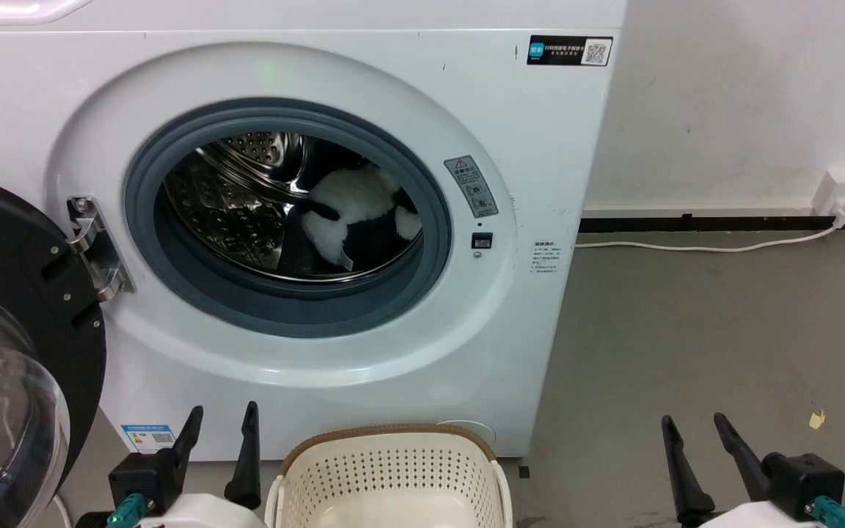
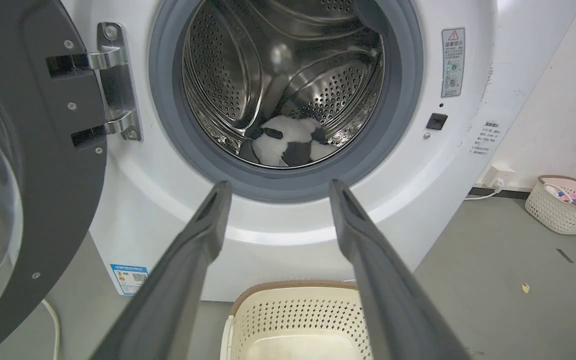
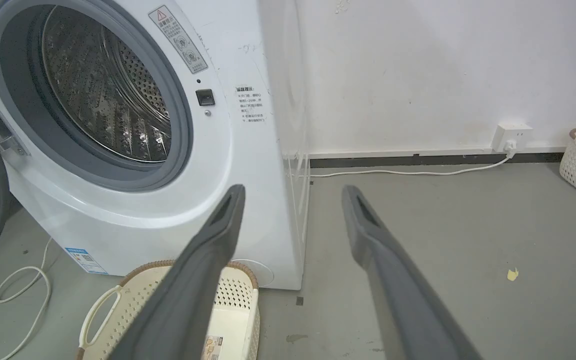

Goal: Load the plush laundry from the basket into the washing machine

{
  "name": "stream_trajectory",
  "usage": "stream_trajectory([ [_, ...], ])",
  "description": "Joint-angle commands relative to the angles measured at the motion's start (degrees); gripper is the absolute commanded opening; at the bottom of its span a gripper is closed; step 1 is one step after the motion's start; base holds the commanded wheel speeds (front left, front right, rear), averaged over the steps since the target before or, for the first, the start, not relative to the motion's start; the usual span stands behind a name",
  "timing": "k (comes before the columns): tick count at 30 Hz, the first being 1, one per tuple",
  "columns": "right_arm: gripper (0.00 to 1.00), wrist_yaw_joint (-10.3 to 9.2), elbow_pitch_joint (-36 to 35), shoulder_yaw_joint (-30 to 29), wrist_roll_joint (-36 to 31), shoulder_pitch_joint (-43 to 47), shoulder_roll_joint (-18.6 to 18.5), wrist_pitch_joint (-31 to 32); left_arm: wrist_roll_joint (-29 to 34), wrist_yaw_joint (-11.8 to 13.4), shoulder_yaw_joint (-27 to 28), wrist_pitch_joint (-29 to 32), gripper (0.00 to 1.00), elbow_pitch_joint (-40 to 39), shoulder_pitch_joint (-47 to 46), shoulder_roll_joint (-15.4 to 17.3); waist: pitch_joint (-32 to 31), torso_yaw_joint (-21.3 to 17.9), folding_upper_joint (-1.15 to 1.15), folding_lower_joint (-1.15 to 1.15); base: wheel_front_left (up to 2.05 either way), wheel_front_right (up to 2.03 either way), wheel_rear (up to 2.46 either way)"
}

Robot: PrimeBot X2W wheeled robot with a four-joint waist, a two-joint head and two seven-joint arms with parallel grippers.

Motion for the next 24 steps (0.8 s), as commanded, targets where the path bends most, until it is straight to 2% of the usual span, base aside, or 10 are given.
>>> stream_trajectory([
  [1, 1.0, -0.04, 0.3, 0.16, 0.48, 0.71, 0.09, -0.42, 0.29, -0.27, -0.1, -0.35, 1.0, 0.21, 0.88, -0.2, -0.02, 0.04, 0.0, 0.0, 0.0, 0.0, 0.0],
  [24, 1.0, -0.04, 0.61, 0.45, 1.29, 0.08, 0.09, -0.73, -0.05, -0.64, 1.26, -0.45, 1.0, -0.17, 0.72, -1.81, 0.71, 0.36, 0.0, 0.0, 0.0, 0.0, 0.0],
])
